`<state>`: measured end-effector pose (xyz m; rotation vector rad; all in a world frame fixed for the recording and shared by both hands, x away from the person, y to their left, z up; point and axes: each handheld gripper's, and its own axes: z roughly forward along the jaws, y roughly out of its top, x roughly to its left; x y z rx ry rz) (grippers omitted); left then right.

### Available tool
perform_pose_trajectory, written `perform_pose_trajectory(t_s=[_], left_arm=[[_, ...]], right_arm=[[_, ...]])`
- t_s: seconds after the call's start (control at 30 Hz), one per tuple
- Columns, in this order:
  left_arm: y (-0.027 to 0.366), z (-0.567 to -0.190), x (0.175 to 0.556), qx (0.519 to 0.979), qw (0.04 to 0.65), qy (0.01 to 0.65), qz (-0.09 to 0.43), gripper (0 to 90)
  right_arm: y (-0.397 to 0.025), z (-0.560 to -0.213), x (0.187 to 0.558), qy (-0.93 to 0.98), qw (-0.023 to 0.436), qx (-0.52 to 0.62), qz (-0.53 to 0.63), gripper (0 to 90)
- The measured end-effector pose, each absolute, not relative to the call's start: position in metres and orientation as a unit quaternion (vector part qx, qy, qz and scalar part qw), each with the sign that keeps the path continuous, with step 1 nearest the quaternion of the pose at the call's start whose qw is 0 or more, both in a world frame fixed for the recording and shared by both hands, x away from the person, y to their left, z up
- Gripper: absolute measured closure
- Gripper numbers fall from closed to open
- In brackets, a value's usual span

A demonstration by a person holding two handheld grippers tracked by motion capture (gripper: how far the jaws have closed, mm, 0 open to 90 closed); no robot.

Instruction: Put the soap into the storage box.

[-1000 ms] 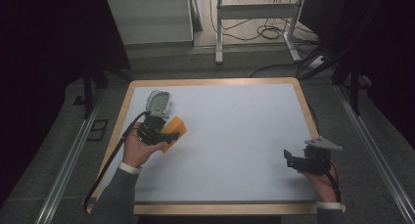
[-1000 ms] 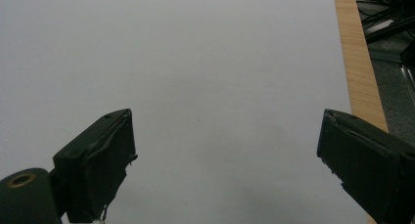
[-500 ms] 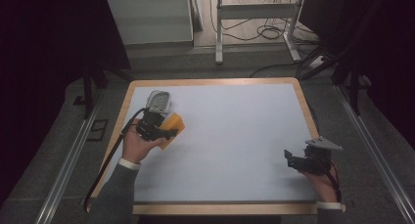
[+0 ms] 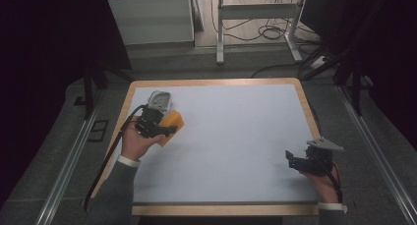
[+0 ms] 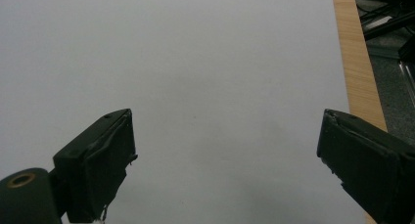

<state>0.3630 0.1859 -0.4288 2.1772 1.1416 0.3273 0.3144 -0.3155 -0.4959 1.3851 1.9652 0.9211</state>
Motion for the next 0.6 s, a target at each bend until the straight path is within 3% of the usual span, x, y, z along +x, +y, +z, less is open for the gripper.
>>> perform_pose_trajectory(t_s=[0.6], left_arm=[[0.192, -0.426, 0.374, 0.828, 0.318, 0.445, 0.126, 61.3]], right_arm=[[-0.316, -0.496, 0.314, 0.732, 0.279, 0.517, 0.344, 7.4]])
